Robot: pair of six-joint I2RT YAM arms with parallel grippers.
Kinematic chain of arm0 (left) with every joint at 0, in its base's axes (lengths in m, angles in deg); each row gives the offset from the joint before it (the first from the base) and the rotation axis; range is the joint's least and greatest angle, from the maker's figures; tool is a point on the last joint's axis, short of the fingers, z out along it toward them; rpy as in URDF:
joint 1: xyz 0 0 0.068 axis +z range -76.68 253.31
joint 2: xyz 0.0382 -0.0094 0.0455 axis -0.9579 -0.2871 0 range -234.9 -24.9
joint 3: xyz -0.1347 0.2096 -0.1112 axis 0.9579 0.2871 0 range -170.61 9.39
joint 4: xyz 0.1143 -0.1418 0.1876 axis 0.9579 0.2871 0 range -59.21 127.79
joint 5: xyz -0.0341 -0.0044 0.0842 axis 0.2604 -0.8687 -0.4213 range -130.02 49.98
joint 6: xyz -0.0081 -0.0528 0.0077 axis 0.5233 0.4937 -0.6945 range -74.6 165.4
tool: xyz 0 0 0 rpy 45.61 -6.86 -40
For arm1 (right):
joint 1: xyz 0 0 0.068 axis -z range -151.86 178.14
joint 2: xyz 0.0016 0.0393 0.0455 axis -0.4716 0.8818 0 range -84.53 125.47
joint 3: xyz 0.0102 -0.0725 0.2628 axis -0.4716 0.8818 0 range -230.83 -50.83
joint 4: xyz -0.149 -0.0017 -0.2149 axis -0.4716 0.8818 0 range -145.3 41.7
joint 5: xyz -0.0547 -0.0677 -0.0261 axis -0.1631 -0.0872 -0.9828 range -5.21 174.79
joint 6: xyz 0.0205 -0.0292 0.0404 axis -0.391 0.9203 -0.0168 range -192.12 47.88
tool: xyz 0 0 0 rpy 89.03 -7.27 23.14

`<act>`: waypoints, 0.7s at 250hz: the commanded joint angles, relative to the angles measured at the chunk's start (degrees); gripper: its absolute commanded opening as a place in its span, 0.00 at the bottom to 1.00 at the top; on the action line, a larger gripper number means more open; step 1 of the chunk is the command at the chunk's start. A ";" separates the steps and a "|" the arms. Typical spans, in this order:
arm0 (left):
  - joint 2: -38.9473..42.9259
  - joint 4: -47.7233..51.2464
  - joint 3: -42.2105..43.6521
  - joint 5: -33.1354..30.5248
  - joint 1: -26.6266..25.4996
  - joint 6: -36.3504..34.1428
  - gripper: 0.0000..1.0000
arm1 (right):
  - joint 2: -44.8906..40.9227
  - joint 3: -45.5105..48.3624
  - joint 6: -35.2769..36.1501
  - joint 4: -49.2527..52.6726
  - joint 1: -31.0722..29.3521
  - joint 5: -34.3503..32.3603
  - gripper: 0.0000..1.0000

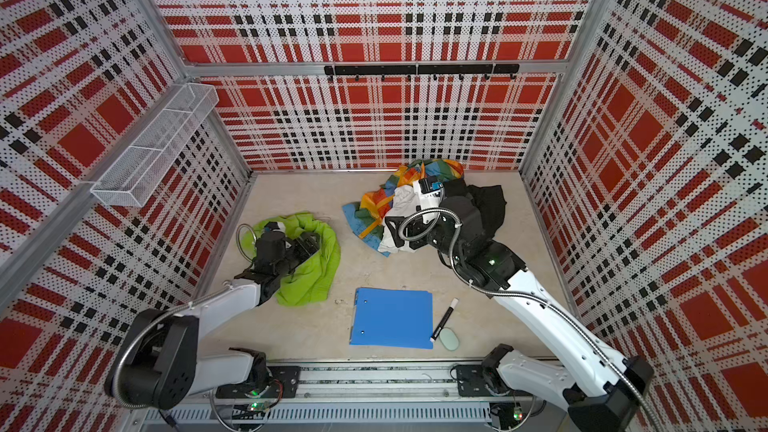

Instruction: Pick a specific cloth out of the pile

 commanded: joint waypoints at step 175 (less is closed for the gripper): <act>16.97 -7.28 6.40 -15.95 11.92 -28.38 0.99 | -10.84 14.13 0.49 -6.40 2.69 -29.19 1.00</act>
